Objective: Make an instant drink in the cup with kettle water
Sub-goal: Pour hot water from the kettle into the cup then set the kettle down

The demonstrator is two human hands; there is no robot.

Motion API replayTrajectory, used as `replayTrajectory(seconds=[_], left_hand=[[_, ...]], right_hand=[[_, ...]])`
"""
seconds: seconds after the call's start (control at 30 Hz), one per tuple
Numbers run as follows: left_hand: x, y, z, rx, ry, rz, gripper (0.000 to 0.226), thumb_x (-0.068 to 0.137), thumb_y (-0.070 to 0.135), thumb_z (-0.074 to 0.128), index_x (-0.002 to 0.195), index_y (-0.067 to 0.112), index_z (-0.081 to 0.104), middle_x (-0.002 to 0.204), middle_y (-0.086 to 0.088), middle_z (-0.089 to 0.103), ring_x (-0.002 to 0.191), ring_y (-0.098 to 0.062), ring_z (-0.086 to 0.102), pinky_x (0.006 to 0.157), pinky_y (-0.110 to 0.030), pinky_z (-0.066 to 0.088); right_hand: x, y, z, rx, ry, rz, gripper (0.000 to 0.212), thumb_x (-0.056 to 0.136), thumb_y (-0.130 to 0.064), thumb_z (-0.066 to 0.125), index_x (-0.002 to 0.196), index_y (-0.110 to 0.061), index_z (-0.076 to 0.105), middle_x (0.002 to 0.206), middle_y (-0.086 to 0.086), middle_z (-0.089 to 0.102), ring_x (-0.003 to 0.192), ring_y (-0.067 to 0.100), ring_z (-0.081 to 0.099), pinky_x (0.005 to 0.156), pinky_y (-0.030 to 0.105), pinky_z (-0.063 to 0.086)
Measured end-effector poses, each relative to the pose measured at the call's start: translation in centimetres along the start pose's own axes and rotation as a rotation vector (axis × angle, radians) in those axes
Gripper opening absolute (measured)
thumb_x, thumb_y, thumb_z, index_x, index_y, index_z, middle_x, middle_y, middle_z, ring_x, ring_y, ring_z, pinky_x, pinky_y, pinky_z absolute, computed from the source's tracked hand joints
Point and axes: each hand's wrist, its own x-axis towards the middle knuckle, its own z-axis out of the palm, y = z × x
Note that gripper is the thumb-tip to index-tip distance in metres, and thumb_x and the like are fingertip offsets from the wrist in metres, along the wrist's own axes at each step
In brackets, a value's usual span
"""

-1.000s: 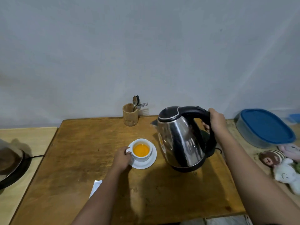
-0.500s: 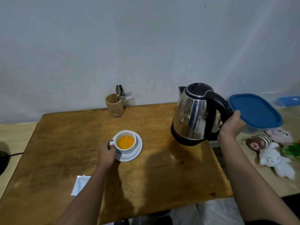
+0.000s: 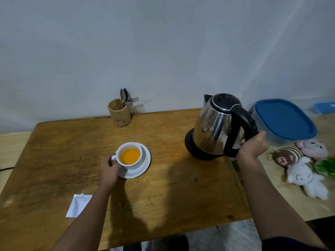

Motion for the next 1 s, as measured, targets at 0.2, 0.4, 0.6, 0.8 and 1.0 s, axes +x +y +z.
replayTrajectory(seconds=[0.2,0.4,0.6,0.8,1.0], left_hand=[[-0.4,0.3,0.5,-0.024,0.036,-0.014,0.025,0.093,0.009,0.045,0.113,0.005,0.058,0.118,-0.017,0.057,0.098,-0.021,0.047,0.079,-0.036,0.038],[-0.3,0.2,0.8,-0.036,0.057,-0.019,0.025,0.092,0.009,0.046,0.113,0.004,0.059,0.118,-0.019,0.058,0.098,-0.022,0.049,0.078,-0.036,0.039],[-0.1,-0.2,0.8,-0.051,0.051,-0.019,0.025,0.092,0.011,0.046,0.113,0.006,0.059,0.118,-0.019,0.058,0.1,-0.023,0.05,0.078,-0.037,0.04],[0.1,-0.5,0.9,-0.038,0.047,-0.033,0.025,0.091,0.012,0.048,0.113,0.007,0.059,0.115,-0.015,0.059,0.1,-0.027,0.053,0.077,-0.038,0.042],[0.0,-0.4,0.9,-0.042,0.058,-0.03,0.024,0.091,0.011,0.048,0.112,0.008,0.059,0.114,-0.015,0.059,0.1,-0.026,0.052,0.078,-0.038,0.042]], right_hand=[[1.0,0.0,0.6,-0.007,-0.08,0.04,0.042,0.093,-0.006,0.035,0.054,-0.018,0.03,0.046,-0.001,0.039,0.025,-0.001,0.036,0.034,0.014,0.026],[1.5,0.1,1.4,-0.081,-0.162,0.041,0.041,0.094,-0.004,0.032,0.055,-0.017,0.03,0.054,0.003,0.032,0.034,0.002,0.038,0.031,0.011,0.025],[2.7,0.6,1.4,-0.105,-0.185,0.054,0.038,0.093,-0.008,0.033,0.056,-0.016,0.029,0.057,0.004,0.031,0.04,0.006,0.037,0.035,0.014,0.027],[4.9,1.8,0.1,-0.108,-0.141,0.079,0.035,0.092,-0.012,0.035,0.057,-0.017,0.03,0.059,0.003,0.032,0.052,0.012,0.032,0.044,0.021,0.032],[5.4,2.0,-0.2,-0.073,-0.209,0.03,0.035,0.09,-0.012,0.036,0.055,-0.017,0.031,0.054,0.002,0.035,0.045,0.007,0.038,0.043,0.019,0.03]])
